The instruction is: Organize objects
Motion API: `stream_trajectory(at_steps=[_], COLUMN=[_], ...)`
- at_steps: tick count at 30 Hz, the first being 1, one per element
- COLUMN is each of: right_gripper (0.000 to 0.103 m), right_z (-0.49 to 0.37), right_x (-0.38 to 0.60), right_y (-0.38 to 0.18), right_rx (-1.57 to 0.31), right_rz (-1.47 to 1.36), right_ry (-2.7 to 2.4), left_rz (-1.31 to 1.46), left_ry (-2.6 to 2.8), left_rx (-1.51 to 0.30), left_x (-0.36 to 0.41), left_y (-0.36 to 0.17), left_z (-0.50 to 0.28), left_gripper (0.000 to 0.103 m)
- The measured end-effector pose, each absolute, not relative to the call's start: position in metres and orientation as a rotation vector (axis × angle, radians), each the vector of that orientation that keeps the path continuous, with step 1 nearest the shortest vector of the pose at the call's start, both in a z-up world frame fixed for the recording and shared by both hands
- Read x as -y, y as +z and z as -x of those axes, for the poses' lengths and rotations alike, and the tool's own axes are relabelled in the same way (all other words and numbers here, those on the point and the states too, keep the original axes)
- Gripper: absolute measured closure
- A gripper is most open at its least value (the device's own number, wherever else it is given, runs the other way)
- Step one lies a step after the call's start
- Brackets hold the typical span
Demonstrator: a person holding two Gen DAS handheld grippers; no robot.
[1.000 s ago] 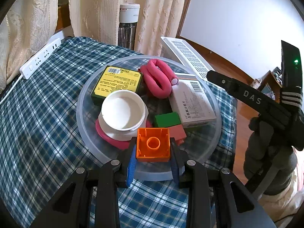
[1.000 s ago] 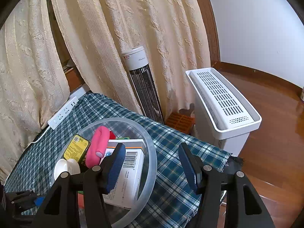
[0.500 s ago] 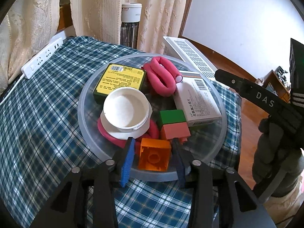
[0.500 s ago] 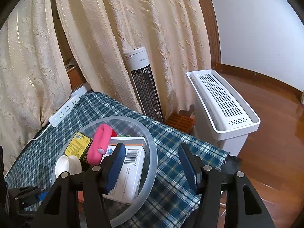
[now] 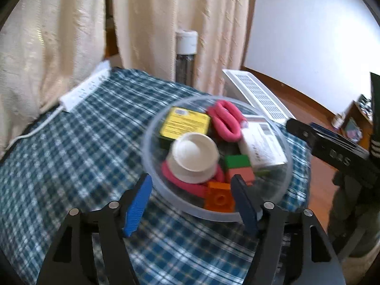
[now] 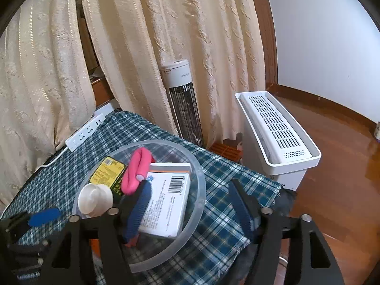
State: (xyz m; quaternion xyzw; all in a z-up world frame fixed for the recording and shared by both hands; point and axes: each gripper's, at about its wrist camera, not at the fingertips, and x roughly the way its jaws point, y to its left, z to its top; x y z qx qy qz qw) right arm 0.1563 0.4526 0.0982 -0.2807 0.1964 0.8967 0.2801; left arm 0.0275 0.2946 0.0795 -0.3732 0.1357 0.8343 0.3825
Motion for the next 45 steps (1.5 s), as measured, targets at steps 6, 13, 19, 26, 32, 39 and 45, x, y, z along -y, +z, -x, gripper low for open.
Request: stream_trajectory(at_steps=[6, 13, 19, 26, 32, 39, 45], right_gripper=[0.017, 0.007, 0.001, 0.001, 0.001, 0.001, 0.001], right_z=[-0.159, -0.164, -0.168, -0.173, -0.174, -0.174, -0.173], right_x=[-0.437, -0.414, -0.394, -0.386, -0.381, -0.382, -0.385], right_y=[0.103, 0.102, 0.101, 0.101, 0.097, 0.094, 0.09], right_rx=[-0.51, -0.477, -0.43, -0.393, -0.35, -0.347, -0.363], right_rz=[0.767, 0.806, 0.813, 0.803, 0.824, 0.836, 0.848], right_ry=[2.425, 2.451, 2.478, 2.49, 2.497, 2.494, 2.488], left_rz=[0.881, 0.805, 0.783, 0.771, 0.84, 0.858, 0.876], left_ry=[2.254, 2.348, 2.375, 2.357, 2.312, 2.285, 2.275], left_rx=[-0.345, -0.337, -0.311, -0.315, -0.302, -0.32, -0.347], left_x=[-0.276, -0.258, -0.252, -0.252, -0.256, -0.261, -0.265], left_y=[0.091, 0.105, 0.115, 0.118, 0.112, 0.107, 0.102], left_z=[-0.03, -0.034, -0.04, -0.048, -0.048, -0.05, -0.05], left_gripper=[0.026, 0.022, 0.016, 0.015, 0.014, 0.004, 0.003])
